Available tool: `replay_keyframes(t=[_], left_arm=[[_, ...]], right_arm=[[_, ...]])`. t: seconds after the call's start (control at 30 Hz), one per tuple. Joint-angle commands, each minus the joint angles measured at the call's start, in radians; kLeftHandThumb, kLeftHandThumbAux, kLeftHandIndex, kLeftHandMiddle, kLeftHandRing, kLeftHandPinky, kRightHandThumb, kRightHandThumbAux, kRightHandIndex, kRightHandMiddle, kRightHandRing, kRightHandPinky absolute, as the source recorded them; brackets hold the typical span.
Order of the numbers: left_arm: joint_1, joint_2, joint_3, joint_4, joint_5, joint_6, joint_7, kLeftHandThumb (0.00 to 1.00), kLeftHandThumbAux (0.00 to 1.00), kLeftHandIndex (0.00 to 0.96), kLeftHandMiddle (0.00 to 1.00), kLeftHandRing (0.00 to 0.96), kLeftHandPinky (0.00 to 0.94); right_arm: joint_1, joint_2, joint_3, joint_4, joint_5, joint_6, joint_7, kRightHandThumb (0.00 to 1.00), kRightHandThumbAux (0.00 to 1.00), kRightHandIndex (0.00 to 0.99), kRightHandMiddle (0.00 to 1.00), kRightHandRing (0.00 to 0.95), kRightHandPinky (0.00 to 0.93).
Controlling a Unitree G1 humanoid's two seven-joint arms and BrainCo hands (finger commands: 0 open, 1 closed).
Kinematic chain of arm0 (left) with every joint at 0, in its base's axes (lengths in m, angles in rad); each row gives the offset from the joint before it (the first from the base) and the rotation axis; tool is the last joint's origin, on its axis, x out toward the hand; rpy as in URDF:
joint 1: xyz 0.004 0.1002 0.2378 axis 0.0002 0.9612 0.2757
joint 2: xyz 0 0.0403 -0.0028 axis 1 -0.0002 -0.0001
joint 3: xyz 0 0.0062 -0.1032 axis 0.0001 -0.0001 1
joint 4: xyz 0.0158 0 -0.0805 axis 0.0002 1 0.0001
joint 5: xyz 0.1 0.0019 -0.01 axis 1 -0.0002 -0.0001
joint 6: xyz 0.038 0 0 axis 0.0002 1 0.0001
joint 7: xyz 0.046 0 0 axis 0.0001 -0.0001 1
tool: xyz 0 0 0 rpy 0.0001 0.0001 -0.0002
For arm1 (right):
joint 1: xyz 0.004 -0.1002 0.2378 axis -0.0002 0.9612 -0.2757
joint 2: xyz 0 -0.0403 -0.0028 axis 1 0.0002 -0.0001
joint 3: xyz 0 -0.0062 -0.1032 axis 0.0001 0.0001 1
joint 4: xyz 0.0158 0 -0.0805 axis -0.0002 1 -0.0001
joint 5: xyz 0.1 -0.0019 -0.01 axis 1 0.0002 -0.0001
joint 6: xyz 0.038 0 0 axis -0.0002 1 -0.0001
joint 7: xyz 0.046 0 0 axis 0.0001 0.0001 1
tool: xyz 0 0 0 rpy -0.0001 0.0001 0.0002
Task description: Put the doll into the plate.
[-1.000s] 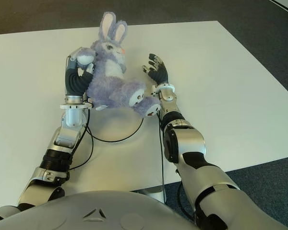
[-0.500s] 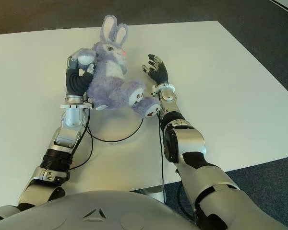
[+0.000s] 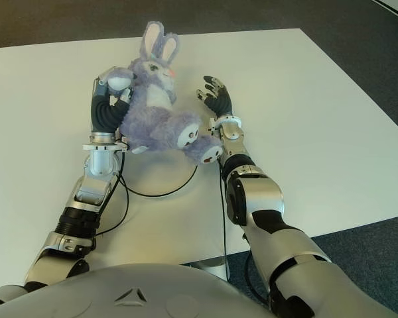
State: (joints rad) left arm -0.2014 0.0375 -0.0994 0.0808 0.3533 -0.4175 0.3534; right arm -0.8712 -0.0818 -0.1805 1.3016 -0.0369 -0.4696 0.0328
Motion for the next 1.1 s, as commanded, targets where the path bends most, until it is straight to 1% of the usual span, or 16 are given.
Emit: replay_keyframes(t=[0.03,0.23,0.43,0.67,0.9,1.1], left_arm=[[0.052,-0.015,-0.014,-0.007,0.01,-0.002,-0.003,0.742,0.694,0.444,0.84,0.851,0.85],[0.056,-0.017,-0.016,-0.009,0.035,-0.012,0.016,0.74,0.694,0.444,0.845,0.852,0.852],[0.059,-0.02,-0.02,-0.01,0.086,-0.034,0.056,0.741,0.693,0.443,0.865,0.87,0.86],[0.077,-0.025,-0.031,-0.028,0.087,-0.051,0.062,0.741,0.693,0.444,0.865,0.866,0.859],[0.095,-0.025,-0.043,-0.047,0.092,-0.049,0.064,0.739,0.693,0.444,0.866,0.87,0.867],[0.1,-0.027,-0.048,-0.051,0.141,-0.053,0.106,0.737,0.693,0.444,0.871,0.875,0.865]], right_arm=[[0.038,0.011,-0.003,0.028,0.001,0.037,-0.004,0.491,0.848,0.201,0.131,0.1,0.117],[0.039,0.012,-0.005,0.027,0.003,0.038,-0.004,0.491,0.848,0.2,0.13,0.096,0.113],[0.041,0.013,-0.004,0.026,0.002,0.033,-0.007,0.488,0.843,0.207,0.129,0.098,0.121],[0.043,0.012,-0.003,0.026,0.001,0.03,-0.009,0.467,0.851,0.203,0.13,0.096,0.113],[0.046,0.01,-0.004,0.025,0.003,0.027,-0.005,0.47,0.85,0.2,0.128,0.096,0.109],[0.048,0.008,-0.004,0.024,0.003,0.027,-0.001,0.475,0.848,0.2,0.126,0.093,0.106]])
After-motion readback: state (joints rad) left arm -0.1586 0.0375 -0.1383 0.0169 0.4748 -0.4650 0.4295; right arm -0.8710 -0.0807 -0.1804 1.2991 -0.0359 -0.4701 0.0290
